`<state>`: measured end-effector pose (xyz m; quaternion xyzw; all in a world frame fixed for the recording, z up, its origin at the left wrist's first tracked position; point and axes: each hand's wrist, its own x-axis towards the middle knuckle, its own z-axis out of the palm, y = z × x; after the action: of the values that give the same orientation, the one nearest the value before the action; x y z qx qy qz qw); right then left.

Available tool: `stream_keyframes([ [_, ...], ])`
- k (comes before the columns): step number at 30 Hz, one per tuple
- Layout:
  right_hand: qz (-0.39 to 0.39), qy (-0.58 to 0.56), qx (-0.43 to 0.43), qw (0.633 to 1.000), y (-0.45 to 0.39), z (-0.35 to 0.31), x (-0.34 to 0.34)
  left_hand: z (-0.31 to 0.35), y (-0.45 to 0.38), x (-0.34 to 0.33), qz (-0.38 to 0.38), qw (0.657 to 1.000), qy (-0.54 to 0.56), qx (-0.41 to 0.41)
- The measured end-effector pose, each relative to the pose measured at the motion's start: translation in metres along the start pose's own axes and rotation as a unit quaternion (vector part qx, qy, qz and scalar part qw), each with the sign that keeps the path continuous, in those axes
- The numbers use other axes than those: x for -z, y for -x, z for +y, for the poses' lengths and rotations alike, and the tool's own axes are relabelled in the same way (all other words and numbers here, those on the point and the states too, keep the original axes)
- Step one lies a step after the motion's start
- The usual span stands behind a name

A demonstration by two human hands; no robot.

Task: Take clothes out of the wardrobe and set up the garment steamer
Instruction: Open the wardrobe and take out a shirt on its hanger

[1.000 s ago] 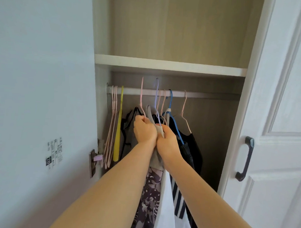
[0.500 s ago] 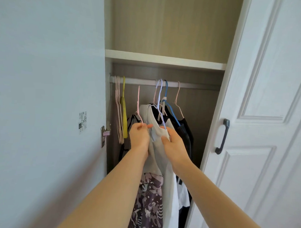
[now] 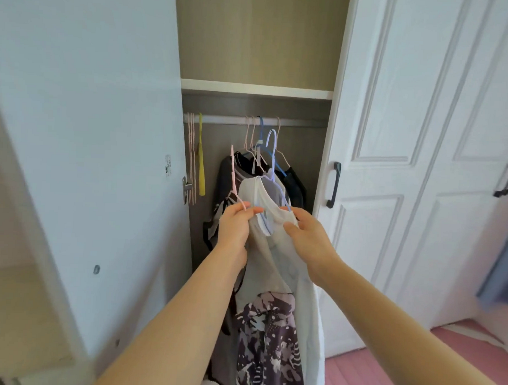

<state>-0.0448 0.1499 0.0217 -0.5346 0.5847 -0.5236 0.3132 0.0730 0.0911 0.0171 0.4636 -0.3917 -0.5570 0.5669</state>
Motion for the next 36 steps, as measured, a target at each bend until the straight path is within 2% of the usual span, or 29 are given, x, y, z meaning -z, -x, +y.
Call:
stream_keyframes([
  [9,0.004,0.011,-0.009,1.000,0.111,-0.014,0.019,-0.010,0.101,0.029,-0.072,0.997,-0.019,-0.024],
  [19,0.048,0.005,-0.064,0.997,0.212,-0.030,0.028,-0.015,0.186,0.063,-0.157,0.987,0.019,0.030],
  [24,0.074,0.021,-0.063,0.995,0.254,-0.038,0.019,-0.017,0.218,0.083,-0.194,0.978,0.044,0.056],
  [36,0.109,0.050,-0.037,0.992,0.371,-0.062,-0.024,-0.009,0.320,0.163,-0.250,0.968,-0.015,0.036],
])
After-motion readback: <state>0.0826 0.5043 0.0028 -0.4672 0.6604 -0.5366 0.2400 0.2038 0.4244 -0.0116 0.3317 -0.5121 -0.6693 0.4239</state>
